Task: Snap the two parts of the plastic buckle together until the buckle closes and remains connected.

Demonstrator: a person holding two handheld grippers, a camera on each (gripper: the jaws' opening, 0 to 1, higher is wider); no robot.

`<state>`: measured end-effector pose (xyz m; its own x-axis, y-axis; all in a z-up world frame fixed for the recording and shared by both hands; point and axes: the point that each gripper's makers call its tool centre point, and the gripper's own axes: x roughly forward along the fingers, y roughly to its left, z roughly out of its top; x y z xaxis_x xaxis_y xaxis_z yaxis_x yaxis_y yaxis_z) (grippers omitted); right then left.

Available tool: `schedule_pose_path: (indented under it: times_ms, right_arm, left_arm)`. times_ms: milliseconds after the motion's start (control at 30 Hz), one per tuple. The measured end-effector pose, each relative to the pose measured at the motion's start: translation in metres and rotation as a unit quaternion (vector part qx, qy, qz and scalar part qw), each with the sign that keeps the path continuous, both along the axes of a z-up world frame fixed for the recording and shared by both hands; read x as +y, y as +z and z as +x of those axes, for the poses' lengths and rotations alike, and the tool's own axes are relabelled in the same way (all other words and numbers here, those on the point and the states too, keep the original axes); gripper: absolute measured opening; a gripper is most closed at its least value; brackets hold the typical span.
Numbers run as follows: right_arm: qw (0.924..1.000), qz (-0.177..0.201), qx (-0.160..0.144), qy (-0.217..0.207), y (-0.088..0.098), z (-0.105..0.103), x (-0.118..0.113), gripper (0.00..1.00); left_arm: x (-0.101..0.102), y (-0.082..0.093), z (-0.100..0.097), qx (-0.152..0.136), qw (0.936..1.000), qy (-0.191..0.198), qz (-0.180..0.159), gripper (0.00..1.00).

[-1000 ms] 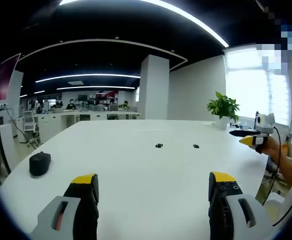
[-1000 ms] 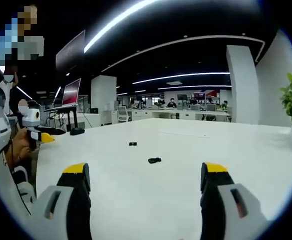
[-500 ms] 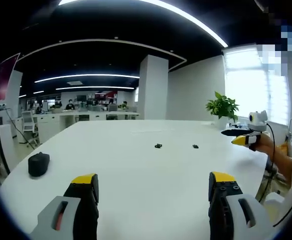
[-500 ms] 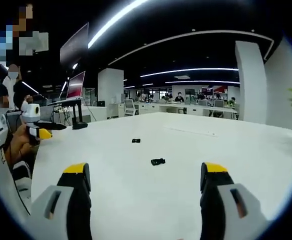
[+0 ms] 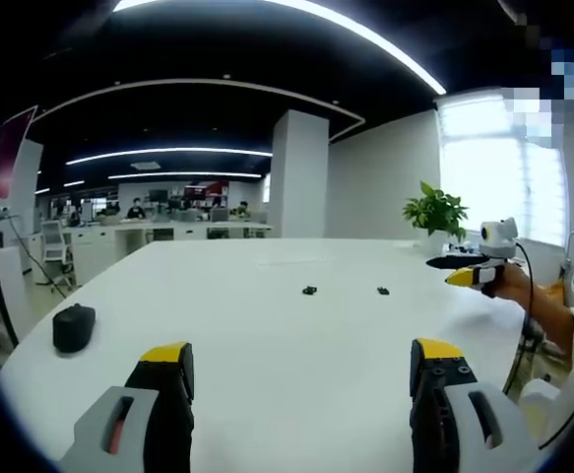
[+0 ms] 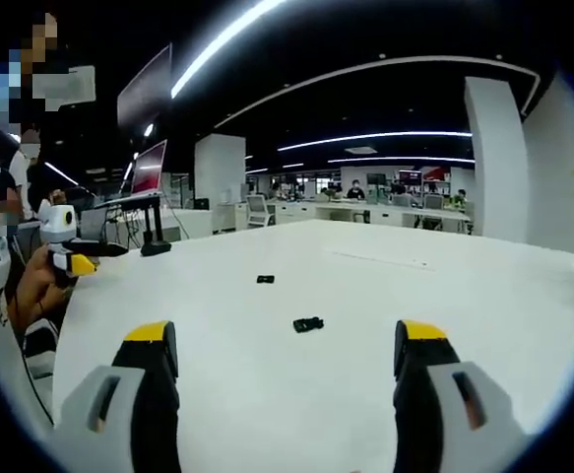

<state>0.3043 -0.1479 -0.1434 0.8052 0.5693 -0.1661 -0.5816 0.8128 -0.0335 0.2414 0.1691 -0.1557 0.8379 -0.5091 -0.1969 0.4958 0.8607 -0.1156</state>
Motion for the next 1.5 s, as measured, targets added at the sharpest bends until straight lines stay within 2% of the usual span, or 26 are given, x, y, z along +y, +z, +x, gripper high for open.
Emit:
schedule_pose_path:
  times_ms: [600, 1133, 1500]
  right_arm:
    - [0.9998, -0.015, 0.009, 0.013, -0.004, 0.017, 0.007, 0.91]
    - [0.9989, -0.030, 0.018, 0.031, -0.010, 0.032, 0.020, 0.91]
    - [0.9986, -0.025, 0.039, 0.024, -0.017, 0.042, 0.025, 0.89]
  left_arm:
    - [0.003, 0.001, 0.000, -0.001, 1.0000, 0.000, 0.007, 0.92]
    - [0.000, 0.002, 0.001, -0.004, 1.0000, -0.009, -0.002, 0.92]
    - [0.001, 0.000, 0.000, -0.002, 1.0000, -0.009, -0.001, 0.92]
